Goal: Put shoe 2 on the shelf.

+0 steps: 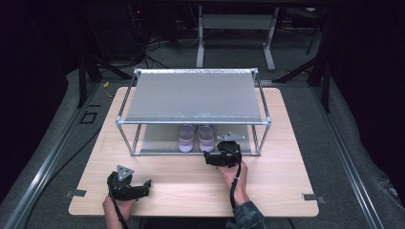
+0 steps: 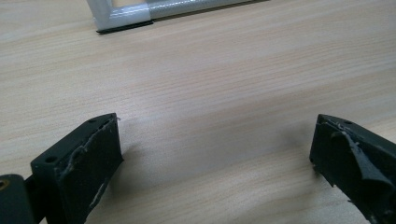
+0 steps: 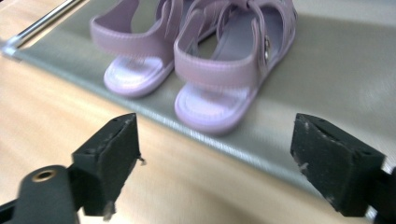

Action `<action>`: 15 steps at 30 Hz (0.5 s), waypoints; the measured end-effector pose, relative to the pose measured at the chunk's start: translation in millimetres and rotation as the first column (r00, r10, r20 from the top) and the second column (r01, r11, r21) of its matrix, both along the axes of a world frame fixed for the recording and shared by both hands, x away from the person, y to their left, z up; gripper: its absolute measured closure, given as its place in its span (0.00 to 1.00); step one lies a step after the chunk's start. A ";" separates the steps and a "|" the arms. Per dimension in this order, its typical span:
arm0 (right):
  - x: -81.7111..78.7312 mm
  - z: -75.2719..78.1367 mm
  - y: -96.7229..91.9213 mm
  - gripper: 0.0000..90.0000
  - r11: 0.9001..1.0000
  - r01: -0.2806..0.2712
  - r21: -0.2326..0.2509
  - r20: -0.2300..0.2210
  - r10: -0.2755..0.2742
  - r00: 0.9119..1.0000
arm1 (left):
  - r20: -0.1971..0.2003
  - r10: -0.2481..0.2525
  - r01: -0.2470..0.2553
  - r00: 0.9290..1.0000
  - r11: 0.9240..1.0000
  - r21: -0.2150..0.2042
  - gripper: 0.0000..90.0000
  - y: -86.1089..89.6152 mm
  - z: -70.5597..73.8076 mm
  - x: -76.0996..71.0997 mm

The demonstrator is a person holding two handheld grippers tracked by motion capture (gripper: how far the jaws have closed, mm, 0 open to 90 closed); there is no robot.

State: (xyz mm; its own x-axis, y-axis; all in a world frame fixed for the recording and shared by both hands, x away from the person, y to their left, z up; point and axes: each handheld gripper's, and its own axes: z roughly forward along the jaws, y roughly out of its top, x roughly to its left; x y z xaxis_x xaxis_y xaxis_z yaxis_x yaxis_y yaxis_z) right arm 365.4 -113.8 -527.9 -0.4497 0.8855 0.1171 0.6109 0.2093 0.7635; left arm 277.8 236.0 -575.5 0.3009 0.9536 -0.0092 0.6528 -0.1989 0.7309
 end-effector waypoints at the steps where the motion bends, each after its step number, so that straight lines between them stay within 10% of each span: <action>1: -3.9 0.6 -3.4 0.15 1.000 -0.007 0.002 -0.001 0.007 1.000 | 0.000 0.000 0.000 1.000 1.000 0.000 0.02 0.0 0.0 0.0; 15: -55.6 -8.8 -68.9 0.05 0.998 0.045 -0.041 0.007 -0.045 0.999 | 0.000 0.002 -0.002 1.000 1.000 0.001 0.02 -0.1 0.0 0.0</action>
State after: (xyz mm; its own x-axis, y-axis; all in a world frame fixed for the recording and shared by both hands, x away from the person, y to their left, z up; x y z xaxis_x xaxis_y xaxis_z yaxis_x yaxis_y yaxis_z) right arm 309.8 -182.7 -536.7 -0.4096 0.9090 0.0776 0.6159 0.2128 0.7585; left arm 277.8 235.8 -575.5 0.2995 0.9541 -0.0088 0.6534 -0.1984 0.7306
